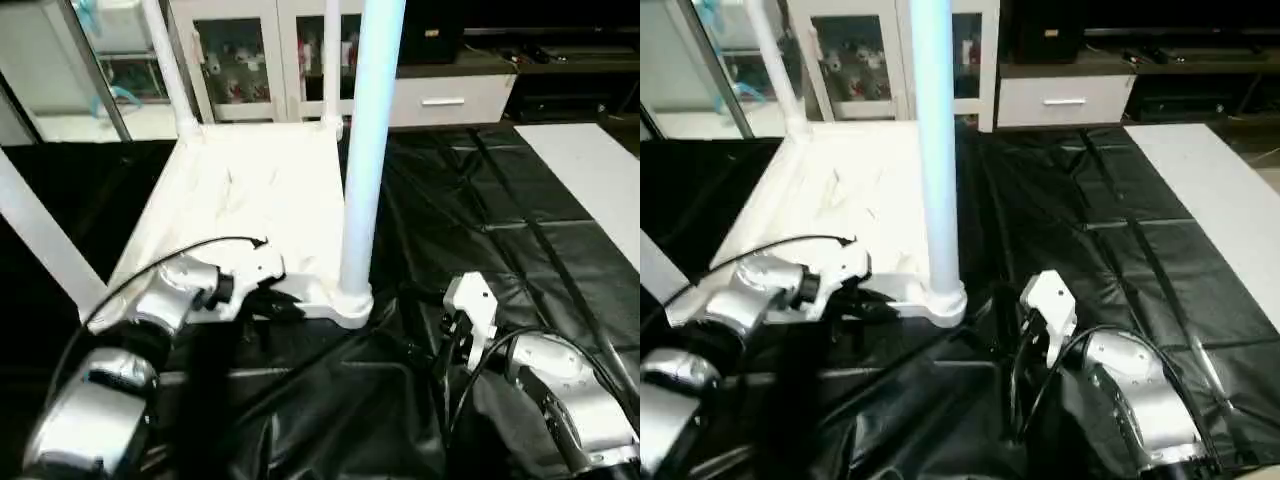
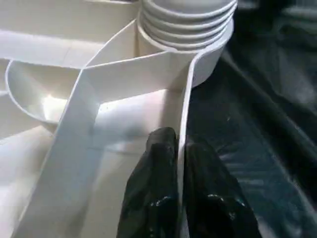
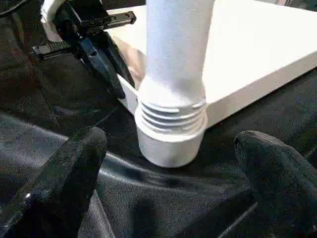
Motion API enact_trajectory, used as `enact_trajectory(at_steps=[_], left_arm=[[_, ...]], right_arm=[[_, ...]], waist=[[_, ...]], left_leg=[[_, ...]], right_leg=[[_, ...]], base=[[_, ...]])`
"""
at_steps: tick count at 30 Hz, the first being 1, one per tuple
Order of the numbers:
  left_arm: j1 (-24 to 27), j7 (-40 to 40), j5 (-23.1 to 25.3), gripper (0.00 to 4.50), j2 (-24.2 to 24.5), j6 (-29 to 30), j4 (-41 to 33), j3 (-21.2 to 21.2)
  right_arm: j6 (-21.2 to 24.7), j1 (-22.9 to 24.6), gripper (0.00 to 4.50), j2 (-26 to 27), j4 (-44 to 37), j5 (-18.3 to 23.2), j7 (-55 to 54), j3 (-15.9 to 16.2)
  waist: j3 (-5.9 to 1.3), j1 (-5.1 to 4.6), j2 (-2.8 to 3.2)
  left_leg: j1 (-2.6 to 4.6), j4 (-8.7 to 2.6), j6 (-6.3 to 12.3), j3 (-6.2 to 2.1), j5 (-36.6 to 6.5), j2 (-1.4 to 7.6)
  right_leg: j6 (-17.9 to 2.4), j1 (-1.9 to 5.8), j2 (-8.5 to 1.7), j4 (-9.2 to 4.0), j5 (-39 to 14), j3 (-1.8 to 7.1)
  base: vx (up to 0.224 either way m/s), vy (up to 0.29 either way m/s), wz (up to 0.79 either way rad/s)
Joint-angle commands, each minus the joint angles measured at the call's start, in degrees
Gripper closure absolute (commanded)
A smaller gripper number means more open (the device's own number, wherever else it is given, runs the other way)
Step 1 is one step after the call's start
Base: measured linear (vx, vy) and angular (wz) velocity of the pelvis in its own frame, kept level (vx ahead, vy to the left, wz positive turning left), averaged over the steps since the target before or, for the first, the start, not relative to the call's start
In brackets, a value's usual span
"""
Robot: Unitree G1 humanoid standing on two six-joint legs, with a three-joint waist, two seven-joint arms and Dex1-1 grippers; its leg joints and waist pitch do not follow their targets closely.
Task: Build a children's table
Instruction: Rotate table base, then rotate leg to tighten
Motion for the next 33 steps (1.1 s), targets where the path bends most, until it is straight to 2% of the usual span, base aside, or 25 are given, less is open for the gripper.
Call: enact_trajectory(at_steps=[1, 2, 3, 4, 6, 7, 9, 10, 12, 14, 15, 19, 21, 22, 27, 29, 32, 33], left_arm=[[5.59, 3.35, -3.59, 4.47, -2.99, 3.82, -2.19, 1.28], [7.42, 4.85, -3.77, 4.49, -3.70, 5.06, -4.90, 1.36], [9.29, 6.43, -3.89, 4.49, -4.44, 5.90, -7.83, 1.49], [10.71, 6.62, -3.91, 4.49, -4.80, 5.69, -10.11, 1.11], [12.36, 6.37, -3.01, 4.49, -4.89, 4.80, -13.33, 0.16], [12.36, 6.06, -2.81, 4.49, -4.84, 4.38, -13.45, -0.07], [12.36, 6.05, -2.40, 4.49, -4.70, 4.31, -13.75, -0.25], [12.14, 5.45, -1.92, 4.49, -4.32, 3.69, -13.80, -0.67], [11.92, 4.69, -1.28, 4.49, -3.68, 3.33, -14.31, -1.30], [12.74, 4.49, -1.14, 4.49, -3.06, 5.28, -17.25, -1.58], [12.92, 4.21, -1.10, 4.49, -2.82, 5.71, -18.06, -1.72], [13.52, 2.58, -1.10, 4.49, -2.05, 5.84, -19.82, -2.31], [13.87, 0.86, -1.19, 4.49, -1.48, 5.42, -20.77, -2.90], [13.87, 0.86, -1.19, 4.49, -1.48, 5.42, -20.77, -2.90], [13.32, 0.39, -1.12, 4.49, -0.67, 6.15, -21.33, -3.43], [13.16, 0.48, -1.04, 4.49, -0.63, 6.15, -21.34, -3.47], [12.70, 0.77, -0.97, 4.49, -0.79, 6.22, -21.18, -3.21], [12.61, 0.87, -0.94, 4.50, -0.84, 6.20, -21.07, -3.18]], right_arm=[[0.30, -0.04, 0.00, 0.02, -0.33, 0.20, -1.04, -1.25], [0.67, -0.27, 0.00, 0.26, -0.47, 0.88, -1.42, -1.86], [1.01, -0.56, 0.00, 0.41, -0.58, 1.41, -1.88, -2.34], [1.66, -0.87, 0.00, 0.39, -0.60, 2.28, -1.28, -2.44], [2.20, -1.84, 0.00, 0.01, 0.19, 2.61, 0.43, -1.71], [2.10, -2.21, 0.00, 0.00, 0.62, 2.38, 0.60, -1.48], [1.70, -2.86, 0.00, 0.02, 1.43, 1.72, 0.52, -1.16], [1.11, -4.02, 0.00, 0.29, 2.77, 0.97, 0.04, -1.03], [0.24, -6.23, 0.00, 0.83, 5.38, -0.41, -1.05, -0.83], [-0.12, -8.16, 0.00, 1.25, 7.59, -1.32, -1.44, -0.48], [0.06, -9.02, 0.00, 1.46, 8.53, -1.34, -1.10, -0.26], [0.71, -10.85, 0.00, 1.86, 10.55, -1.03, 0.69, 0.69], [1.46, -12.19, 0.00, 1.98, 12.10, -0.53, 4.15, 2.23], [1.46, -12.19, 0.00, 1.98, 12.10, -0.53, 4.15, 2.23], [0.53, -14.96, 0.00, 2.39, 16.10, -1.27, 7.91, 4.20], [0.36, -15.41, 0.00, 2.46, 16.76, -1.35, 7.97, 4.24], [-0.33, -16.94, 0.00, 2.77, 19.08, -1.73, 8.87, 4.32], [-0.19, -17.21, 0.18, 3.03, 19.39, -1.39, 9.01, 4.08]], waist=[[-2.52, 0.18, -1.77], [-2.67, 0.16, -1.44], [-2.55, 0.01, -1.83], [-2.23, -0.09, -2.23], [-2.13, -0.01, -2.34], [-2.10, -0.11, -2.35], [-2.11, -0.10, -2.22], [-2.10, -0.20, -2.56], [-2.22, -0.20, -2.27], [-2.36, -0.45, -2.35], [-2.48, -0.51, -2.25], [-2.78, -0.28, -2.09], [-3.03, -0.06, -2.11], [-2.97, 0.04, -2.14], [-2.76, 0.30, -2.32], [-2.68, 0.27, -2.24], [-2.76, 0.25, -2.22], [-2.74, 0.25, -2.24]], left_leg=[[0.30, -4.42, 5.75, -1.43, -10.49, 3.21], [0.31, -4.51, 5.78, -1.65, -10.19, 3.56], [0.28, -4.53, 6.02, -1.55, -10.38, 3.47], [0.23, -4.58, 6.31, -1.51, -11.74, 3.24], [0.35, -4.64, 6.05, -1.59, -12.55, 3.14], [0.52, -4.73, 5.59, -1.55, -13.09, 3.19], [0.69, -4.83, 4.83, -1.58, -13.64, 3.09], [0.49, -5.07, 4.63, -1.69, -13.60, 3.13], [0.64, -5.07, 4.23, -1.72, -13.69, 3.13], [0.48, -5.09, 3.82, -1.69, -12.70, 3.10], [0.46, -4.98, 3.97, -1.67, -11.56, 3.18], [0.53, -4.52, 5.63, -1.41, -8.06, 3.20], [0.35, -4.14, 7.13, -1.25, -5.34, 3.16], [0.27, -4.08, 7.74, -1.18, -5.07, 3.16], [0.33, -4.19, 7.05, -1.11, -7.47, 3.29], [0.43, -4.36, 5.76, -1.24, -8.47, 3.34], [0.52, -4.36, 5.33, -1.21, -8.42, 3.29], [0.45, -4.36, 5.34, -1.21, -8.22, 3.29]], right_leg=[[-15.29, 2.94, -3.69, -3.18, -9.86, 2.12], [-15.20, 3.07, -3.96, -2.93, -10.15, 2.22], [-14.80, 2.89, -3.80, -3.24, -11.25, 2.16], [-13.00, 2.72, -3.80, -3.79, -17.29, 2.13], [-10.66, 2.46, -3.91, -4.38, -23.59, 2.21], [-9.59, 2.03, -3.64, -4.73, -25.34, 2.26], [-8.88, 1.94, -3.58, -4.78, -25.56, 2.32], [-8.82, 2.05, -3.48, -4.64, -24.67, 2.25], [-9.00, 1.94, -3.53, -4.49, -23.86, 2.27], [-9.89, 2.08, -3.50, -4.18, -21.29, 2.28], [-10.98, 2.14, -3.54, -3.79, -18.35, 2.34], [-13.12, 2.26, -3.36, -3.04, -11.10, 2.30], [-14.62, 2.48, -3.28, -2.39, -6.11, 2.20], [-15.06, 2.47, -3.26, -2.33, -5.35, 2.15], [-14.77, 2.43, -3.40, -2.68, -9.35, 2.09], [-14.25, 2.35, -3.43, -2.77, -11.24, 2.17], [-14.43, 2.36, -3.39, -2.71, -10.75, 2.15], [-14.55, 2.40, -3.38, -2.69, -10.40, 2.15]], base=[[0.000, 0.000, 0.00], [0.000, 0.000, 0.00], [0.000, 0.000, 0.00], [0.000, 0.000, 0.00], [0.000, 0.000, 0.00], [0.000, 0.000, 0.00], [0.000, 0.000, 0.00], [0.000, 0.000, 0.00], [0.000, 0.000, 0.00], [0.000, 0.000, 0.00], [0.000, 0.000, 0.00], [0.000, 0.000, 0.00], [0.000, 0.000, 0.00], [0.000, 0.000, 0.00], [0.000, 0.000, 0.00], [0.000, 0.000, 0.00], [0.000, 0.000, 0.00], [0.000, 0.000, 0.00]])
